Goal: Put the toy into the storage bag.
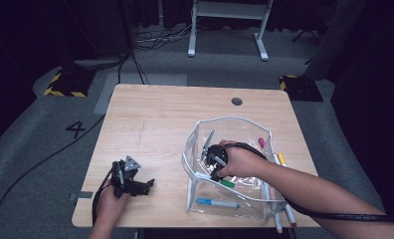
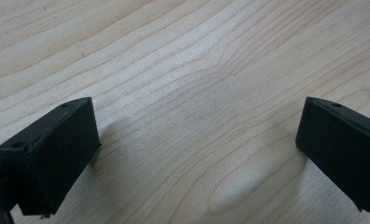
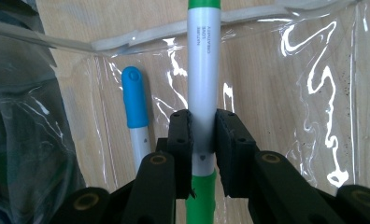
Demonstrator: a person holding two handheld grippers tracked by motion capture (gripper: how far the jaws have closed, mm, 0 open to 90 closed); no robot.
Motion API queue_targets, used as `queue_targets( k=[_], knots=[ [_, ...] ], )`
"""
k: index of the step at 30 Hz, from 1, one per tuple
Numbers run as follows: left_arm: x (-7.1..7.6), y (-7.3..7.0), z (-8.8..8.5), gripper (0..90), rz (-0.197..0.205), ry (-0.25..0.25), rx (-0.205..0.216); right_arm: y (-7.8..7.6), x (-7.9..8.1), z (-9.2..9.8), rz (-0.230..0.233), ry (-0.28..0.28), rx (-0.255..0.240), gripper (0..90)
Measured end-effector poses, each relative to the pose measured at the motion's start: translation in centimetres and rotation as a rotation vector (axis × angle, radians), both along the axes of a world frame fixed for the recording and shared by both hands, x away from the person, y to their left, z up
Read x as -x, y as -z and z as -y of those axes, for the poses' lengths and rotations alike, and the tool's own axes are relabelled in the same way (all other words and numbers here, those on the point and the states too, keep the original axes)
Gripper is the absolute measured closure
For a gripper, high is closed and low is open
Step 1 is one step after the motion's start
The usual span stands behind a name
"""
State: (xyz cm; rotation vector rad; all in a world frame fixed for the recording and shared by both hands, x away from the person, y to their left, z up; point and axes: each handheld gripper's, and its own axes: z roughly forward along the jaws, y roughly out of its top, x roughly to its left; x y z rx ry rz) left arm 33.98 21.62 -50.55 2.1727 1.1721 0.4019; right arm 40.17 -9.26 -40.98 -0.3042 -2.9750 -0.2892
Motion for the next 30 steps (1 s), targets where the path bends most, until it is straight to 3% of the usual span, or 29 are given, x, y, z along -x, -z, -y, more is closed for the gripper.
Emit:
queue_targets(
  k=[8, 11, 13, 16, 19, 30],
  knots=[
    [0.0, 0.0, 0.0, 0.0, -0.001, 0.0, 0.0, 0.6, 0.0, -0.1, 0.001, -0.015, 0.005, 76.2],
    [0.0, 0.0, 0.0, 0.0, 0.0, 0.0, 0.0, 0.3, 0.0, 0.3, 0.01, -0.003, -0.024, 61.4],
    [0.0, 0.0, 0.0, 0.0, 0.0, 0.0, 0.0, -0.1, -0.1, 0.5, 0.021, 0.001, -0.054, 58.4],
    [0.0, 0.0, 0.0, 0.0, 0.0, 0.0, 0.0, -1.2, -0.3, 1.1, 0.043, 0.043, -0.1, 57.4],
    [0.0, 0.0, 0.0, 0.0, 0.0, 0.0, 0.0, -2.5, -0.4, 2.0, 0.072, 0.06, -0.115, 57.3],
    [-0.1, 0.0, 0.0, 0.0, 0.001, 0.005, 0.0, -8.6, 0.8, 5.5, 0.144, 0.148, -0.316, 53.2]
  ],
)
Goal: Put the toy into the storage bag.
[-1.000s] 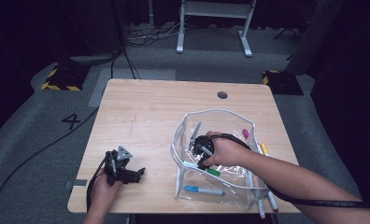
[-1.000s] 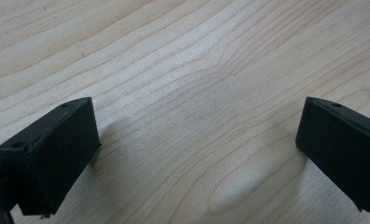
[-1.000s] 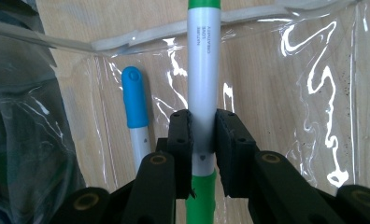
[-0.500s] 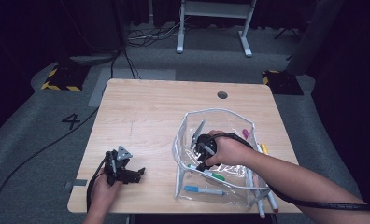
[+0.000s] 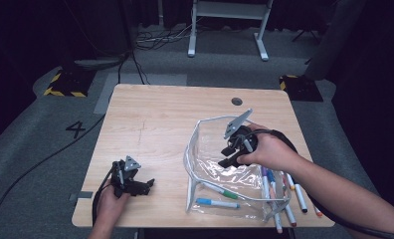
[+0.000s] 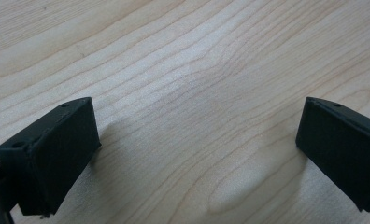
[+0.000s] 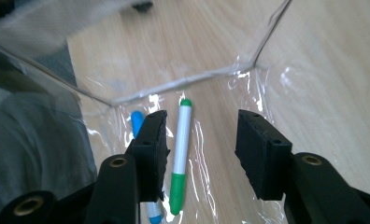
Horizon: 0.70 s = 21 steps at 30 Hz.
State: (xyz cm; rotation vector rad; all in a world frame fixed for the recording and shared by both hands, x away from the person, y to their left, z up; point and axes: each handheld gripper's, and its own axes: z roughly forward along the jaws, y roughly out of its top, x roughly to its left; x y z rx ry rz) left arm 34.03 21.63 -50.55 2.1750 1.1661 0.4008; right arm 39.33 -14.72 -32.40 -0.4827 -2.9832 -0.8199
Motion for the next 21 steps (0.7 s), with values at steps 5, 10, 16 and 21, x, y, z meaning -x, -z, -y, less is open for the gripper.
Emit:
queue_targets(
  k=[5, 10, 16, 21],
  knots=[
    [0.0, 0.0, 0.0, 0.0, 0.0, 0.002, 0.001, -3.2, 1.2, 1.5, 0.047, 0.032, -0.121, 52.1],
    [0.0, 0.0, 0.0, 0.0, 0.0, 0.003, 0.0, -5.1, 1.9, 3.7, 0.076, 0.067, -0.169, 50.9],
    [0.0, 0.0, 0.0, 0.0, 0.0, 0.001, 0.003, -6.3, 2.5, 7.3, 0.119, 0.145, -0.207, 50.5],
    [0.0, 0.0, 0.0, 0.0, 0.0, 0.001, 0.003, -6.5, 3.2, 10.4, 0.135, 0.208, -0.205, 49.9]
  ],
)
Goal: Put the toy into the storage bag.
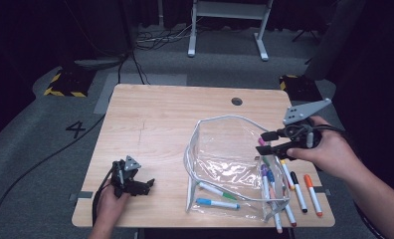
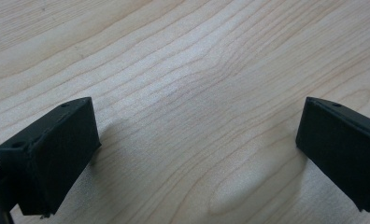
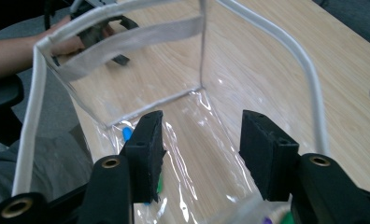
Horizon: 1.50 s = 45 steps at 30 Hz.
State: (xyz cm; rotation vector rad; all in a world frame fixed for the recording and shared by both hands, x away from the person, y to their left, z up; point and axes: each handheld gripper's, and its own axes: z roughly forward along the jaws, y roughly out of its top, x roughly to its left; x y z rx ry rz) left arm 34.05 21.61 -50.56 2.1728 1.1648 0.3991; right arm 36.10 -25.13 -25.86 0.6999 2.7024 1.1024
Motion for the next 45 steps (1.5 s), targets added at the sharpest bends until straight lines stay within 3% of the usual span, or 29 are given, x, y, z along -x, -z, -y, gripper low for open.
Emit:
queue_targets(
  k=[9, 15, 24, 27, 30, 41, 45],
  knots=[
    [0.0, 0.0, 0.0, 0.0, 0.0, 0.0, 0.0, 0.2, 1.1, 6.9, 0.02, 0.159, -0.026, 49.5],
    [-0.1, 0.0, 0.0, 0.0, 0.0, 0.001, 0.0, 0.0, 2.2, 10.1, 0.044, 0.24, -0.032, 49.8],
    [-0.3, 0.0, 0.1, 0.0, -0.003, 0.002, -0.005, 3.1, 3.0, 13.6, 0.004, 0.336, -0.034, 49.9],
    [-0.3, 0.0, 0.1, 0.0, -0.003, 0.002, -0.006, 4.3, 3.1, 14.5, 0.006, 0.387, -0.024, 49.5],
    [-0.3, -0.1, 0.1, 0.0, -0.002, 0.003, -0.008, 5.8, 3.3, 15.3, -0.027, 0.456, -0.022, 49.4],
    [-0.2, 0.0, 0.1, 0.0, 0.002, 0.004, -0.006, 13.4, 4.2, 17.9, -0.105, 0.527, -0.026, 49.1],
    [-0.2, 0.0, 0.1, 0.0, 0.002, 0.004, -0.006, 16.2, 4.6, 18.6, -0.132, 0.554, 0.006, 49.3]
  ],
)
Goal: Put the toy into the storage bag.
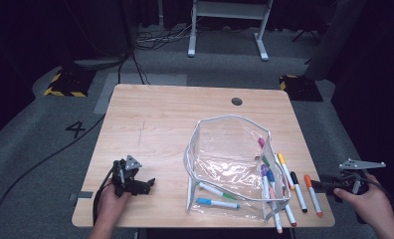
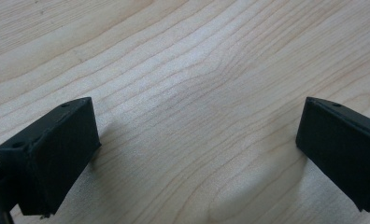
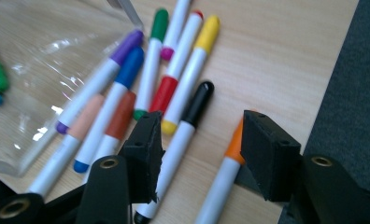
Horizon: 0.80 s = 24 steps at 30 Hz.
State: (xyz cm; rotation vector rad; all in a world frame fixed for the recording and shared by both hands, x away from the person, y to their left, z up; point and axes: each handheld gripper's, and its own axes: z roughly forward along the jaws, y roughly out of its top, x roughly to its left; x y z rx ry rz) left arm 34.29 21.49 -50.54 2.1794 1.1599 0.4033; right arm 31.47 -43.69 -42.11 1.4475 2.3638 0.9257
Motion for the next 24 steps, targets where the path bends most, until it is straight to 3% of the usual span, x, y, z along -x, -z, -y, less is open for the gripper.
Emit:
queue_targets(
  k=[5, 10, 16, 24],
  knots=[
    [0.0, 0.0, 0.0, 0.0, 0.0, 0.0, 0.0, 2.2, 0.1, 0.8, -0.049, 0.041, 0.028, 54.4],
    [0.0, 0.0, 0.0, 0.0, 0.0, 0.0, 0.0, 4.0, 0.4, 0.7, -0.093, 0.045, 0.055, 56.2],
    [0.0, 0.0, 0.0, 0.0, 0.0, 0.0, 0.0, 5.0, 0.2, 0.4, -0.102, 0.057, 0.089, 59.3],
    [0.0, 0.0, 0.0, 0.0, 0.0, 0.0, 0.0, 5.1, 0.5, -0.4, -0.098, 0.087, 0.164, 70.4]
  ],
)
